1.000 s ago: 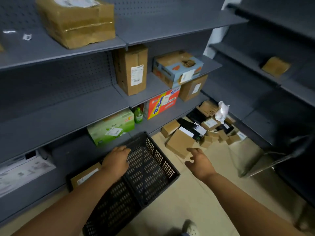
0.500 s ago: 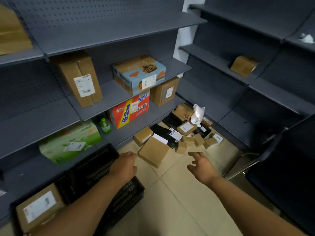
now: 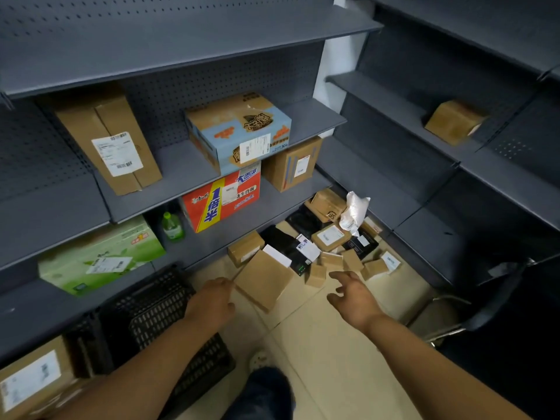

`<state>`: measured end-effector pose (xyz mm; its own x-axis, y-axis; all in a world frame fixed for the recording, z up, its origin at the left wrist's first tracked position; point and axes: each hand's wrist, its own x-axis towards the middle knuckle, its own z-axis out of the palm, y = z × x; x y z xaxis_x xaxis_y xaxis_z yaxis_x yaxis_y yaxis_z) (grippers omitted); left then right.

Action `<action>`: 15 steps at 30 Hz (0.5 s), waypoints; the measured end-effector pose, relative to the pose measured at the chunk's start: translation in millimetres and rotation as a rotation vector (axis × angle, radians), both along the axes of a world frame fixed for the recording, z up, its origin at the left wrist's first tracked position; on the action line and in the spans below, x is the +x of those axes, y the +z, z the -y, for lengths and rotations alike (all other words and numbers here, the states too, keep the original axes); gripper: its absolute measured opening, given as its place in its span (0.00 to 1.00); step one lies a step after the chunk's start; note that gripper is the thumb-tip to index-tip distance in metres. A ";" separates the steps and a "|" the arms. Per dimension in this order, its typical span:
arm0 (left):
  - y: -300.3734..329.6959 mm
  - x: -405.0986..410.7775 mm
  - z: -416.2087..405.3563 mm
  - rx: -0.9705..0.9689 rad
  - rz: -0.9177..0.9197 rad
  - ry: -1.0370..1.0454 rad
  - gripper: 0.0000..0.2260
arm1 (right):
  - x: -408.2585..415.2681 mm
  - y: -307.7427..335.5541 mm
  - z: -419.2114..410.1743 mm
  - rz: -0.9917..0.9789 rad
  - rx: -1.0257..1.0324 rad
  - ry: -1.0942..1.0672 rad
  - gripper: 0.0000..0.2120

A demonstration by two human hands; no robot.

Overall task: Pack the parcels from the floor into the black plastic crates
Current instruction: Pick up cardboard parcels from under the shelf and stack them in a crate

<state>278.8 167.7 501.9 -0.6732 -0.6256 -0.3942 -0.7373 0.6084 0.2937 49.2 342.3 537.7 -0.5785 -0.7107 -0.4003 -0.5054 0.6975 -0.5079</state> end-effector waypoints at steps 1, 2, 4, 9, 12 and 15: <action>-3.2 -9.7 8.7 0.003 0.005 0.005 0.21 | -9.4 -1.6 8.6 -0.002 0.003 0.007 0.23; -5.7 -20.1 17.8 0.003 0.007 0.011 0.20 | -19.0 -2.7 17.9 -0.004 0.008 0.012 0.23; -10.1 -40.0 36.1 -0.001 0.006 0.019 0.18 | -39.3 -4.7 37.6 -0.002 0.019 0.015 0.23; -20.5 -78.2 82.8 0.073 -0.018 0.027 0.21 | -83.2 -7.8 87.6 0.002 0.063 0.037 0.23; -29.4 -96.5 112.4 0.069 -0.009 0.035 0.21 | -104.6 -13.7 118.1 0.001 0.069 0.051 0.22; -35.9 -109.6 131.4 0.083 0.018 0.063 0.21 | -119.4 -21.7 143.1 0.003 0.083 0.082 0.22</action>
